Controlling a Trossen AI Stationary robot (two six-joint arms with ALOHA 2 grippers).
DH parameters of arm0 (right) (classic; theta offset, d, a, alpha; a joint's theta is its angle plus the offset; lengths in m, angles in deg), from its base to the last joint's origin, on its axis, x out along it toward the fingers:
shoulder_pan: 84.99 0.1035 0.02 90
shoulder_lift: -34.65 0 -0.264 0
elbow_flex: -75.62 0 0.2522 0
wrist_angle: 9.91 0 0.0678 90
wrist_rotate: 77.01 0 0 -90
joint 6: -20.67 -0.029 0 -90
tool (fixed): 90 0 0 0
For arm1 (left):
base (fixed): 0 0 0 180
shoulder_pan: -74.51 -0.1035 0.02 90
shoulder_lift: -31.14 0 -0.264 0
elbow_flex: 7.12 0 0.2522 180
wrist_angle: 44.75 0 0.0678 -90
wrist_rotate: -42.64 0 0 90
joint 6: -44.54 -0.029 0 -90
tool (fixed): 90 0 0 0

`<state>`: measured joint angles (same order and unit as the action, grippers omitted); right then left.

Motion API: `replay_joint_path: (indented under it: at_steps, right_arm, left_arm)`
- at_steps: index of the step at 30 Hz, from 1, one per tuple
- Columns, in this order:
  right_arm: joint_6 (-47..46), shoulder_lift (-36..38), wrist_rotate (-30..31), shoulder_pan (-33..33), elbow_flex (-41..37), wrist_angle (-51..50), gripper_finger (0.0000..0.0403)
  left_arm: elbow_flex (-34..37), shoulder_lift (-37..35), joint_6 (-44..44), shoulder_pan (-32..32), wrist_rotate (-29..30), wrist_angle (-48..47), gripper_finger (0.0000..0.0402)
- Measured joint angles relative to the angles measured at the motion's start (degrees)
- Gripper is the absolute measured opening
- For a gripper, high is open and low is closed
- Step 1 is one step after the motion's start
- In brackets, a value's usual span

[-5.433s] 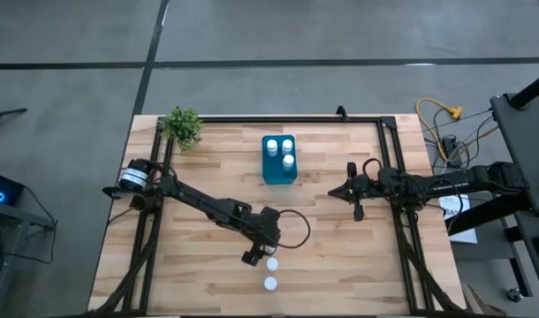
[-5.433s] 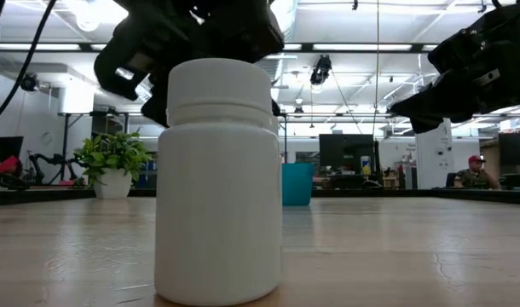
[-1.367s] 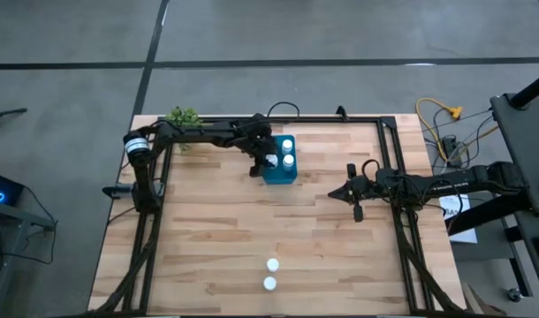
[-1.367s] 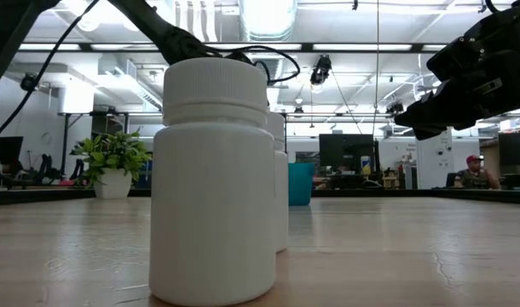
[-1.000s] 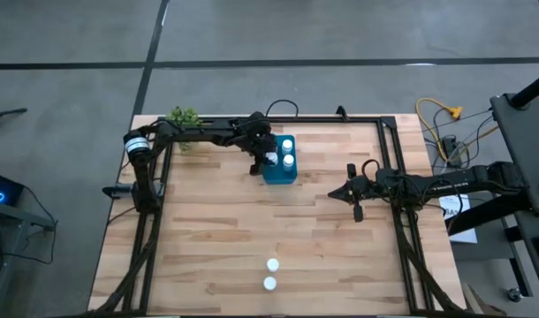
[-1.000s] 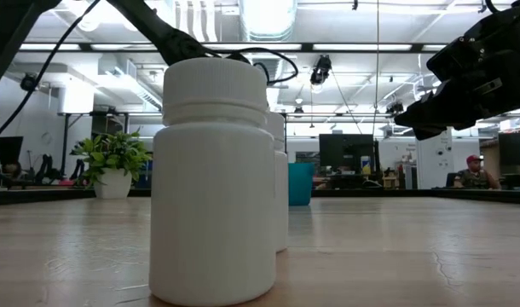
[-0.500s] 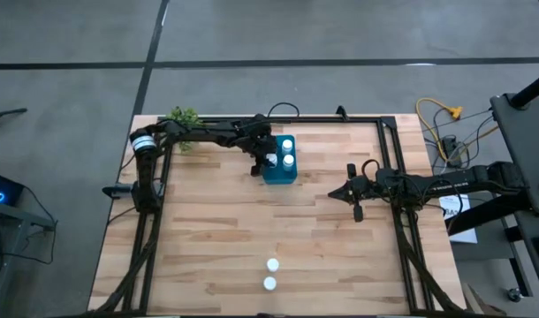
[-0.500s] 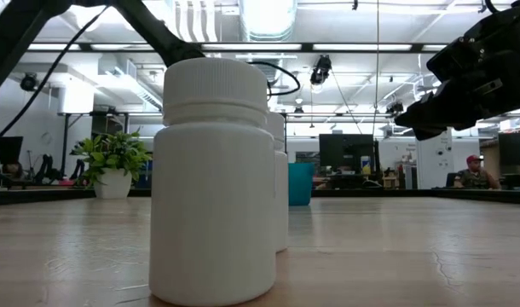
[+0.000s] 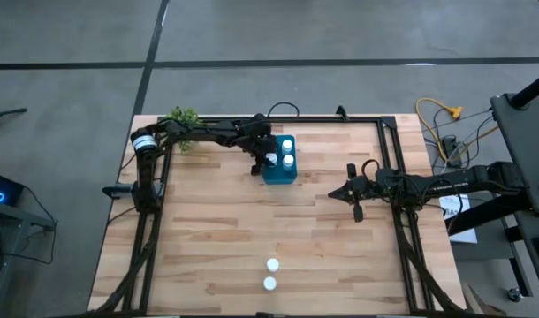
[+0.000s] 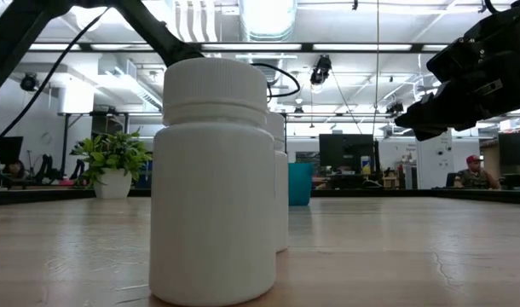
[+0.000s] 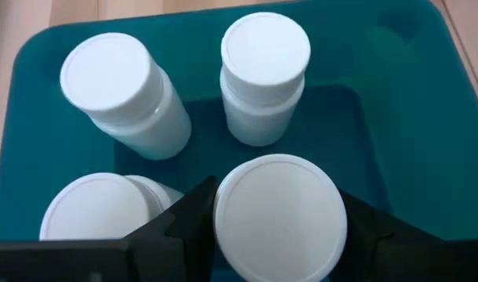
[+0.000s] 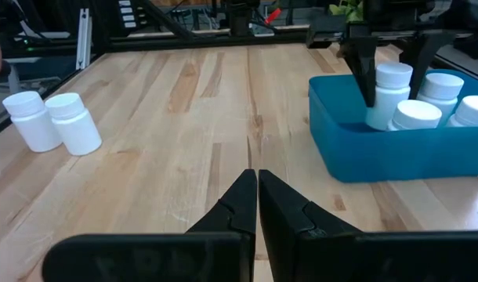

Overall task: Pick and place pill bottles into a basket
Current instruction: Put the top white pill bottle into the blue bin

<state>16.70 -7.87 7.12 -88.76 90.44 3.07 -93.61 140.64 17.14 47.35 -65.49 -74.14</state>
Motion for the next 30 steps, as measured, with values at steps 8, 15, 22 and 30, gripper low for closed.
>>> replay_joint_path:
  at_steps: [8, 15, 22, 30]
  right_arm:
    - [-0.2, 0.0, 0.0, 0.0, 0.0, 0.0, 0.0009]
    - [-0.1, 0.0, 0.0, 0.0, 0.0, 0.0, 0.0008]
    - [-0.1, 0.0, 0.0, 0.0, 0.0, 0.0, 0.0009]
    - [-0.1, 0.0, 0.0, 0.0, 0.0, 0.0, 0.0008]
  left_arm:
    - [0.0, 0.0, 0.0, 0.0, -0.1, -1.2, 0.0158]
    - [0.1, 0.0, 0.0, 0.0, -0.1, -1.4, 0.0158]
    - [0.2, 0.0, 0.0, 0.0, -0.2, -1.4, 0.0158]
    - [0.2, 0.0, 0.5, 0.0, -0.2, -1.4, 0.0177]
